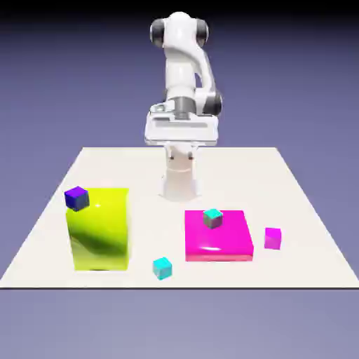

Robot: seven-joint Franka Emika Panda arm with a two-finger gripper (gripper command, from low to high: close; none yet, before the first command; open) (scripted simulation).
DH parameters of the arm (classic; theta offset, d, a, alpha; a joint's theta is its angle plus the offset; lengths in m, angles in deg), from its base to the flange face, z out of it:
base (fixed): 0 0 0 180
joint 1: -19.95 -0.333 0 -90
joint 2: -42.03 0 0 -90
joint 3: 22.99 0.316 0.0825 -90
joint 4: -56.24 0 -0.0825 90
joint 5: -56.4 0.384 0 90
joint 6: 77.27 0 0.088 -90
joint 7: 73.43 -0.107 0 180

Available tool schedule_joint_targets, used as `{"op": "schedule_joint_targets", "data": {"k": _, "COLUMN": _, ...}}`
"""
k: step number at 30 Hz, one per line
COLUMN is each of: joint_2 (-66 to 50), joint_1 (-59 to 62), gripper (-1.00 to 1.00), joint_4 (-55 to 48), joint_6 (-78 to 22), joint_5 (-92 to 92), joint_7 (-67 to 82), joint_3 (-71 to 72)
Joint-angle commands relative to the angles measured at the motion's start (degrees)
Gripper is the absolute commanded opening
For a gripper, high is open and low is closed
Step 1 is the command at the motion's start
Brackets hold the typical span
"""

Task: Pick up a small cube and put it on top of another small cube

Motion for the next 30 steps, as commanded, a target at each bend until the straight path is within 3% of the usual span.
{"op": "schedule_joint_targets", "data": {"k": 1, "joint_2": -2.1, "joint_1": -0.5, "gripper": 0.0, "joint_4": -1.4, "joint_6": -1.6, "joint_5": -0.2, "joint_7": 1.0, "joint_3": -0.6}}
{"op": "schedule_joint_targets", "data": {"k": 27, "joint_2": -56.1, "joint_1": -14.7, "gripper": 0.0, "joint_4": -37.3, "joint_6": -42.9, "joint_5": -4.3, "joint_7": 25.8, "joint_3": -17.1}}
{"op": "schedule_joint_targets", "data": {"k": 30, "joint_2": -58.5, "joint_1": -14.3, "gripper": 0.0, "joint_4": -37.2, "joint_6": -40.7, "joint_5": -4.0, "joint_7": 26.2, "joint_3": -16.9}}
